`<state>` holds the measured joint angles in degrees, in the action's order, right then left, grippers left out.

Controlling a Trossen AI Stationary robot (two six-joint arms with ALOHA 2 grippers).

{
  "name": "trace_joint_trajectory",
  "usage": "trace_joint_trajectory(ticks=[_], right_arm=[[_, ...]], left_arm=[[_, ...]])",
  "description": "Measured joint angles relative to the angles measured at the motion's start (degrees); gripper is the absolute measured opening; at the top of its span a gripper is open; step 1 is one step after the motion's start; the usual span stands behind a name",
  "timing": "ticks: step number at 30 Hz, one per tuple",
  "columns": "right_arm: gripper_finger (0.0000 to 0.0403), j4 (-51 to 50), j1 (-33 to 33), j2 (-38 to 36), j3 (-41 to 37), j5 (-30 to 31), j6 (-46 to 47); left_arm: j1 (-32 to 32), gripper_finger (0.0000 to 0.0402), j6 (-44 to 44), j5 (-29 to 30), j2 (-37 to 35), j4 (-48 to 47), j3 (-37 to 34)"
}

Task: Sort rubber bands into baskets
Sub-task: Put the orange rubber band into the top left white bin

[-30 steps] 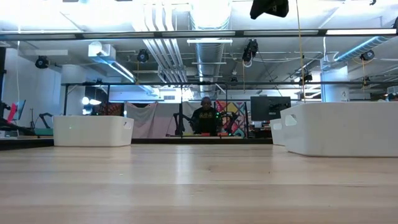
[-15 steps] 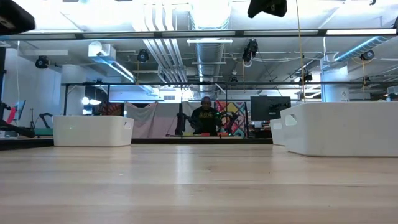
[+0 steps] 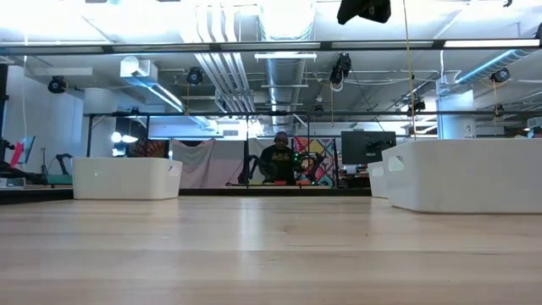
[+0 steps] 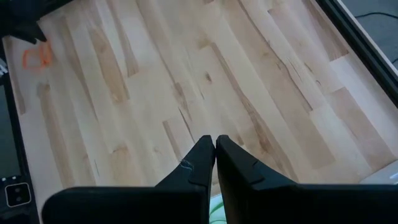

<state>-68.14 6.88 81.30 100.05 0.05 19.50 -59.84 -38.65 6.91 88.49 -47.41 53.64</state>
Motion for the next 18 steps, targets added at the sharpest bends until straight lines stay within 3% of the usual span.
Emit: trace_joint_trajectory(ticks=[6, 18], right_arm=[[0.0013, 0.0, 0.0, 0.0, 0.0, 0.0, 0.0], [0.0013, 0.0, 0.0, 0.0, 0.0, 0.0, 0.0]], left_arm=[[-0.4, 0.0093, 2.7, -3.6, 3.6, 5.2, -1.4], [-0.3, 0.0066, 1.8, -4.7, 9.1, 7.8, -1.4]])
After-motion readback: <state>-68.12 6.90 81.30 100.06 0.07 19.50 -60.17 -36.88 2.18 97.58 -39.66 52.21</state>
